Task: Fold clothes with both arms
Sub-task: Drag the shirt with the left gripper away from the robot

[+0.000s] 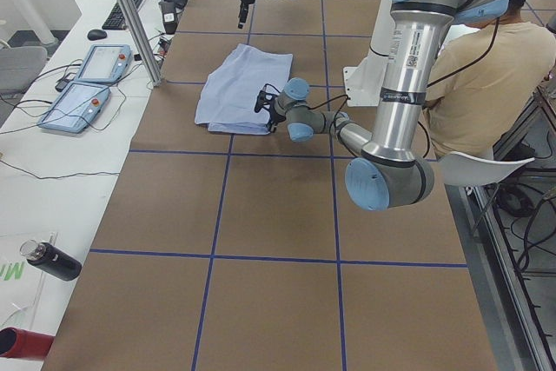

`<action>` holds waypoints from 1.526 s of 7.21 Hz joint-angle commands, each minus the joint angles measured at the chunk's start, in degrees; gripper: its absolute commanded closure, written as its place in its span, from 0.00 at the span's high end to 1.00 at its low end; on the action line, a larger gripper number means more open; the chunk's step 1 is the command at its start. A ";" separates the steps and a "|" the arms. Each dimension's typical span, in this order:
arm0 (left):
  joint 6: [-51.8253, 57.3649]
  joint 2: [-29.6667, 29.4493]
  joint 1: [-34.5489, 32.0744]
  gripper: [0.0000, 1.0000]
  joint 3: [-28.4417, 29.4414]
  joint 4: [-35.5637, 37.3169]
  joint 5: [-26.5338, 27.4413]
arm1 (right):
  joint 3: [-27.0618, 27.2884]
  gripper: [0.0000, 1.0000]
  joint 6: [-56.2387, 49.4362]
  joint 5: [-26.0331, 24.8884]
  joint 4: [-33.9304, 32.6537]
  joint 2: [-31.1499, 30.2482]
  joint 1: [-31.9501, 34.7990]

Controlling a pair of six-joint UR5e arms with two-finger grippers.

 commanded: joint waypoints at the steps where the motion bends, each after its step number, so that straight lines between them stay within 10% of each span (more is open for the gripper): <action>1: 13.12 0.54 -9.48 0.00 3.39 0.00 -0.40 | -0.10 1.00 0.00 -0.06 0.03 0.00 -0.23; 5: 20.75 -34.09 -22.89 0.00 42.88 0.70 -0.58 | 0.08 1.00 1.49 -0.06 0.12 0.00 -0.50; 7: 20.58 -43.74 -23.07 0.00 50.78 0.18 -0.92 | 0.16 1.00 1.67 -0.06 0.12 0.09 -0.76; 8: 21.62 -41.24 -23.16 0.99 48.36 -0.69 -2.15 | 0.25 1.00 2.89 -0.15 0.12 0.44 -1.37; 11: 22.42 -31.58 -25.71 1.00 36.07 -1.84 -10.14 | -0.53 1.00 20.92 -10.99 -1.10 6.30 -10.65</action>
